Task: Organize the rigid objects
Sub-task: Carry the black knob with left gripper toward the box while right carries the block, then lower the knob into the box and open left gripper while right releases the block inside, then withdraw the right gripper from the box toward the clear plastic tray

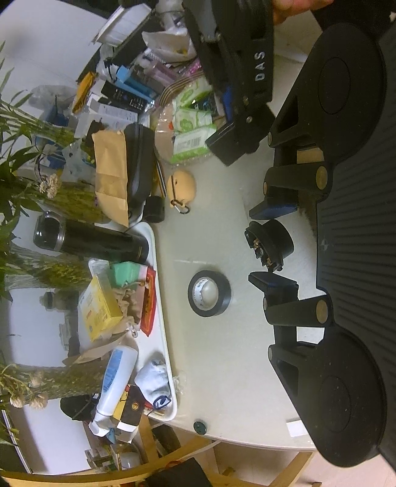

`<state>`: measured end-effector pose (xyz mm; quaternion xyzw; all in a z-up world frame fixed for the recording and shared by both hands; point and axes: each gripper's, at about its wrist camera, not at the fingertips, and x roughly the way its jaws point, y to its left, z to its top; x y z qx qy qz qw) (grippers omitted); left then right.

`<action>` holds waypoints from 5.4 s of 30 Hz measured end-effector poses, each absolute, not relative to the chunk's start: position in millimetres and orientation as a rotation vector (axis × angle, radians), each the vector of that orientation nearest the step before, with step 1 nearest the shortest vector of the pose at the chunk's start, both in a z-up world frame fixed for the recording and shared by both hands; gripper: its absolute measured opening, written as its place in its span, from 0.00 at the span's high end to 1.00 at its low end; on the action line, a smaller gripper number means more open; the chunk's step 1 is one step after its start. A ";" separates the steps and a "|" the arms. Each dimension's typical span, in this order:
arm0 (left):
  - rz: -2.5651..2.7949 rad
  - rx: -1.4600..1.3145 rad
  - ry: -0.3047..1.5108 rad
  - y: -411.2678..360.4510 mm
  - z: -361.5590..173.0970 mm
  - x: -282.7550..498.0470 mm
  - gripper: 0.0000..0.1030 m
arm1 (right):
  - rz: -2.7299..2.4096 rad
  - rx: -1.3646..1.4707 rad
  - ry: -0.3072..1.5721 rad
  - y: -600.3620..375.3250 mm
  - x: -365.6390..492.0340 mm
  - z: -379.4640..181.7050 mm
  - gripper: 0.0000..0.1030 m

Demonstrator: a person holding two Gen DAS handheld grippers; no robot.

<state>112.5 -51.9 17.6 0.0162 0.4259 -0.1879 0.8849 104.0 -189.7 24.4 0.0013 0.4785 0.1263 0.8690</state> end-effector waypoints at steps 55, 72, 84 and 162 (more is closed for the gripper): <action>-0.421 0.173 1.150 -53.9 -18.1 40.0 0.64 | 0.280 -0.040 1.194 -172.9 54.6 -11.4 0.83; -0.399 0.188 1.145 -56.5 -20.6 45.4 0.30 | 0.242 -0.107 1.152 -170.1 55.4 -8.3 0.00; -0.396 0.181 1.129 -56.1 -17.6 45.0 0.30 | 0.208 -0.095 1.168 -174.8 57.6 -10.5 0.00; -0.233 0.035 0.887 -41.3 11.3 57.1 0.00 | 0.007 0.098 0.990 -213.9 113.1 0.5 0.00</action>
